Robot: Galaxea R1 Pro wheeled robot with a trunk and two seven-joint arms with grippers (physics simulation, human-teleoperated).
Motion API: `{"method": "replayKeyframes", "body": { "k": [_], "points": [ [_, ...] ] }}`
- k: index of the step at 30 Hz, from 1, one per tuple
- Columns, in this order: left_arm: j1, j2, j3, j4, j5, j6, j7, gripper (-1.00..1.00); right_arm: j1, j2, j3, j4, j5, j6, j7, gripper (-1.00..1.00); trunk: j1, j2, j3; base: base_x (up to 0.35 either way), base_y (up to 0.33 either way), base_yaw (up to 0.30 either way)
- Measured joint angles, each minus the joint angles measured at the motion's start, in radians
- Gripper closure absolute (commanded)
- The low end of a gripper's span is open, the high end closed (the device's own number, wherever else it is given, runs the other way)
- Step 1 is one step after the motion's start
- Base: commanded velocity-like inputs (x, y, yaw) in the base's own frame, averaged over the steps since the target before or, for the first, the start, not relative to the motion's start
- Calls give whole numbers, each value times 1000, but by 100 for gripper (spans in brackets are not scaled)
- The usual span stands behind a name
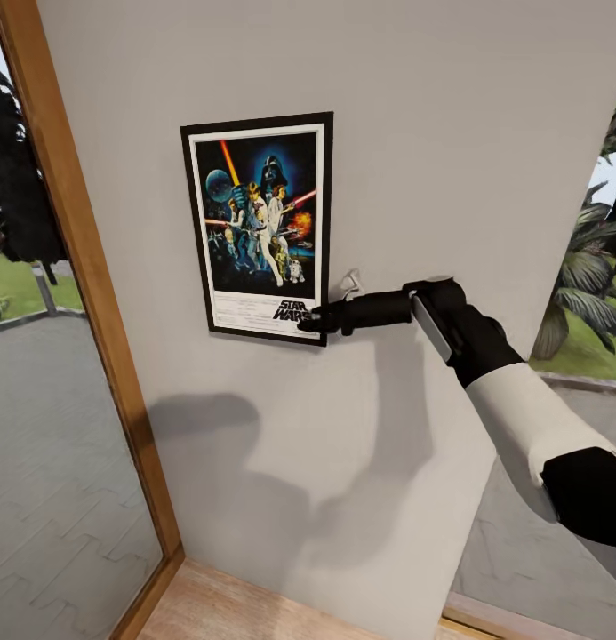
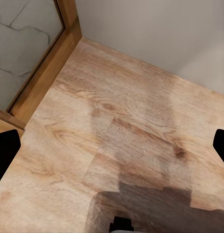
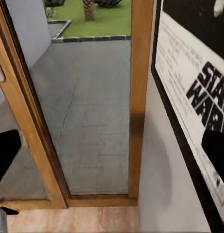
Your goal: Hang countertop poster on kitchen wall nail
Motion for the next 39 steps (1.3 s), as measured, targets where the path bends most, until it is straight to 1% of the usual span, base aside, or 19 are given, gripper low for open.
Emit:
{"method": "replayKeyframes", "body": {
  "k": [1, 2, 3, 23, 27, 39],
  "points": [
    [0, 0, 0, 0, 0, 0, 0, -100, 0, 128, -205, 52, 232, 10, -207, -100, 0, 0, 0, 0, 0, 0],
    [0, 0, 0, 0, 0, 0, 0, -100, 0, 186, -364, 53, 243, 9, -225, -100, 0, 1, 0, 0, 0, 0],
    [0, 0, 0, 0, 0, 0, 0, -100, 0, 188, -377, 53, 240, 11, -224, -100, 0, 0, 0, 0, 0, 0],
    [0, 0, 0, 0, 0, 0, 0, -100, 1, 188, -379, 53, 232, 15, -224, -100, 0, 0, 0, -10, -8, 0],
    [0, 0, 0, 1, 0, 0, 0, -100, 1, 188, -380, 53, 242, 3, -228, -100, 0, 1, 0, -49, -37, 0],
    [0, 0, -2, 4, 0, 0, 0, -100, 1, 188, -380, 53, 244, 2, -229, -100, 0, 1, 0, -8, -14, 0]
  ]
}}
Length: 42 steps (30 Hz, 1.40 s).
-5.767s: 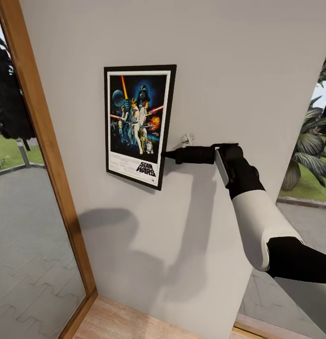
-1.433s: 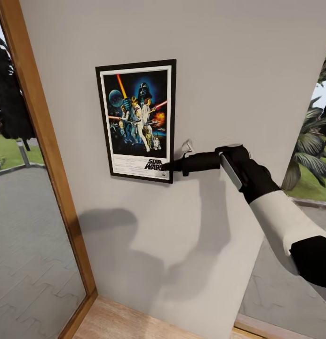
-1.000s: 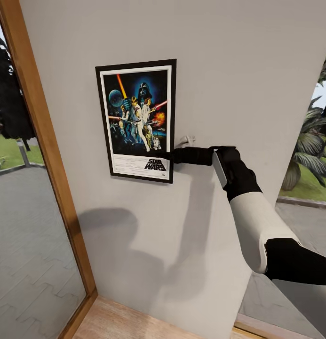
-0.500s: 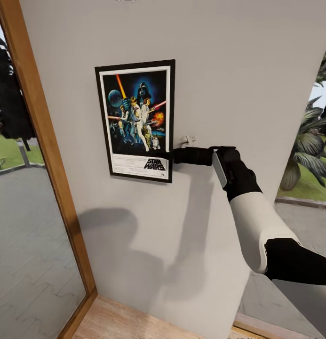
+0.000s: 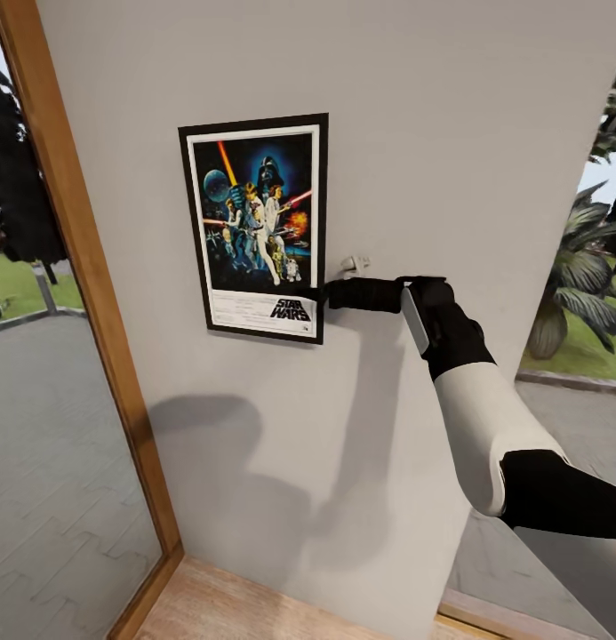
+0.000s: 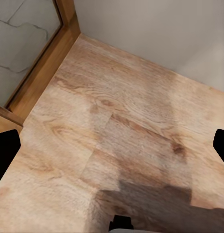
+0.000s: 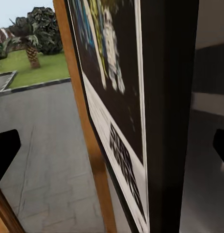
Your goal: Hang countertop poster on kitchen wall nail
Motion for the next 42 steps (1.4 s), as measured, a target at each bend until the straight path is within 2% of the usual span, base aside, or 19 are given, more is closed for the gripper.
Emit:
{"method": "replayKeyframes", "body": {
  "k": [14, 32, 42],
  "points": [
    [0, 0, -1, -1, 0, 0, -1, -100, 0, 1, 1, -1, -16, 16, 6, -100, 0, -1, 0, -44, -86, 0],
    [0, 0, -1, 0, 0, 0, -1, -100, 0, 1, 1, -1, -16, 15, 5, -100, 0, -1, 0, -102, -128, 0],
    [0, 0, -2, 2, 0, 0, -1, -100, 0, 0, 0, -2, -22, 16, 6, -100, 0, -1, 0, -71, -16, 0]
  ]
}}
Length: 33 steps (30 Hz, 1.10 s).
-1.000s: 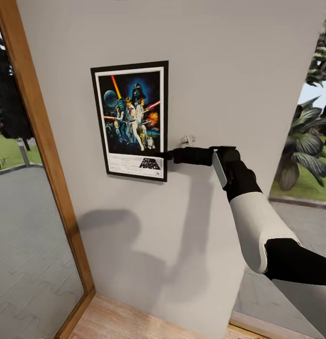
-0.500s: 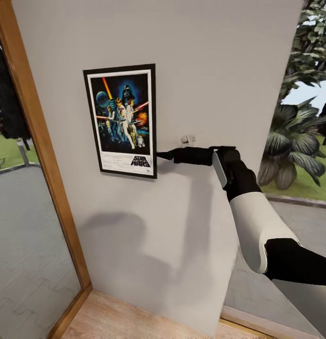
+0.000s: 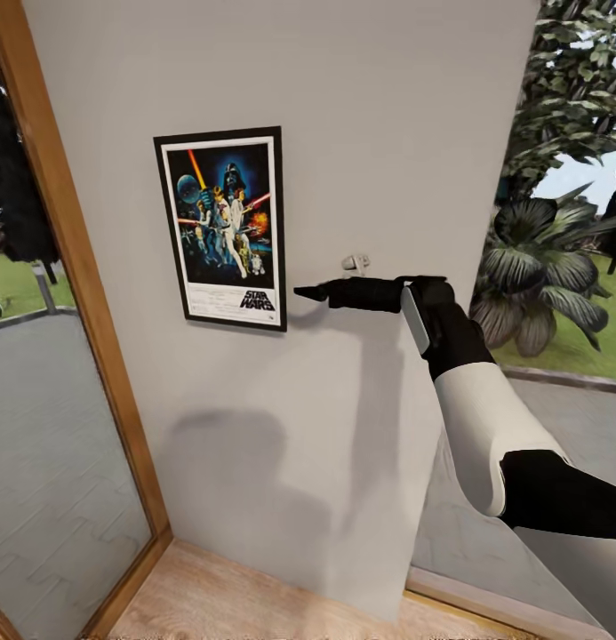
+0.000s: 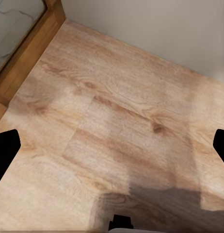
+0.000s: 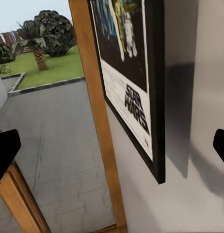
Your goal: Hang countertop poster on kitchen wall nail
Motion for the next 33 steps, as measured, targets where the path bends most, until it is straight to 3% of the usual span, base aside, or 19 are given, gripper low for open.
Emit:
{"method": "replayKeyframes", "body": {
  "k": [4, 11, 19, 25, 30, 31, 32, 33],
  "points": [
    [0, 0, 0, 0, 0, 0, 0, -100, 0, -1, 0, 0, -30, -1, 1, -100, 0, 0, 0, -16, 0, 0],
    [0, 0, 1, -1, 0, 0, 0, -100, 0, -1, 0, -1, -39, -1, 2, -100, 0, 0, 0, -28, 0, 0],
    [0, 0, 1, -1, 0, 0, 0, -100, 0, -1, 0, -1, -39, -2, 2, -100, 0, 0, 0, -222, 0, 0],
    [0, 0, 2, 0, 0, -1, -1, -100, 71, -1, 0, -32, -88, -5, 10, -100, 1, 0, 0, -325, 0, 0],
    [0, 2, 4, 0, 1, -1, -2, -100, 204, -4, 0, -154, -120, -33, 25, -100, 1, 0, 0, -315, 0, 0],
    [0, 6, 5, -1, 1, -2, -3, -100, 263, -6, 0, -201, -122, -38, 41, -100, 0, 0, 0, -101, 0, 0],
    [0, 19, 6, 0, 5, -2, -4, -100, 385, -13, -7, -283, -129, -45, 87, -100, 0, -1, 0, -81, 0, 0],
    [0, 22, 6, 0, 6, -2, -4, -100, 462, -16, -13, -294, -125, -48, 98, -100, 0, 1, 0, -64, 0, 0]
  ]
}}
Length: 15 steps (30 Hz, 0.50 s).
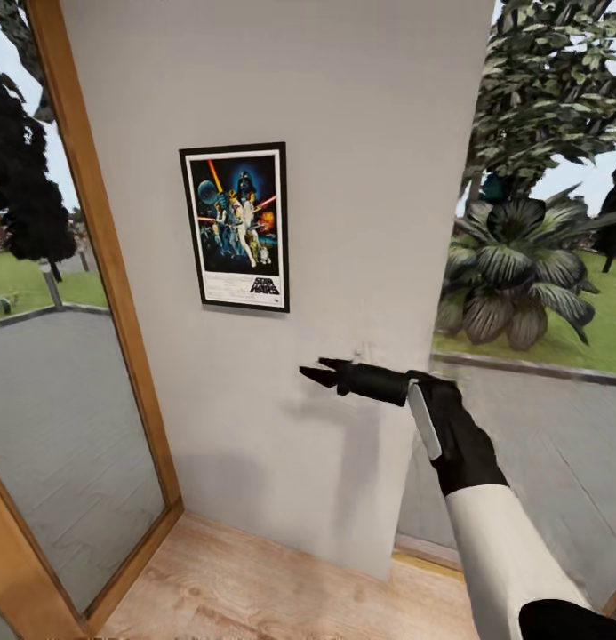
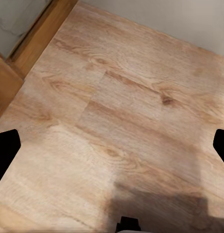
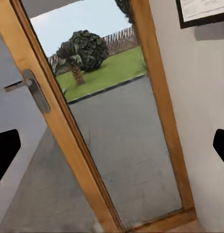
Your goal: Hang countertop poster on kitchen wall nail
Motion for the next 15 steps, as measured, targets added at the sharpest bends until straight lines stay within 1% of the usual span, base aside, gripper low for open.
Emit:
{"method": "replayKeyframes", "body": {
  "k": [1, 2, 4, 5, 7, 8, 9, 10, 11, 12, 14, 15],
  "points": [
    [0, 3, 0, 0, 1, 0, 0, -100, 24, -3, -11, -10, -2, -1, 11, -100, 0, -1, 0, -41, 0, 0],
    [0, 6, 4, 0, 2, 0, 0, -100, 88, -12, -44, -24, -2, -9, 29, -100, 0, -1, 0, -33, 0, 0],
    [0, 9, 12, 0, 3, 0, 0, -100, 161, -20, -89, -32, -2, -25, 44, -100, 0, -1, 0, -22, 0, 0],
    [0, 10, 23, 1, 3, 0, -1, -100, 230, -27, -136, -37, -2, -50, 60, -100, 0, -1, 0, -14, 0, 0],
    [0, 11, 31, 1, 4, 0, -1, -100, 300, -36, -175, -38, -1, -74, 74, -100, 0, -1, 0, -9, 0, 0],
    [0, 12, 37, 2, 4, 0, -1, -100, 364, -48, -203, -29, 1, -103, 84, -100, 0, -1, 0, -4, 0, 0],
    [0, 12, 39, 2, 4, 0, -2, -100, 404, -55, -214, -18, 2, -121, 87, -100, 0, -1, 0, -4, 0, 0],
    [0, 12, 40, 2, 4, 0, -2, -100, 458, -67, -230, 23, 3, -168, 89, -100, 0, -1, 0, -2, 0, 0],
    [0, 11, 40, 3, 3, 0, -2, -100, 527, -83, -241, 88, 6, -232, 92, -100, 0, -1, 0, -1, 0, 0],
    [0, 9, 39, 3, 3, 0, -2, -100, 556, -104, -249, 177, 8, -313, 92, -100, 0, -1, 0, -1, 0, 0],
    [0, 7, 38, 4, 3, 0, -2, -100, 579, -128, -254, 293, 8, -401, 89, -100, 0, -1, 0, 0, 0, 0],
    [0, 5, 37, 4, 3, 0, -2, -100, 595, -153, -257, 416, 8, -483, 80, -100, 0, -1, 0, 0, 0, 0]
  ]
}}
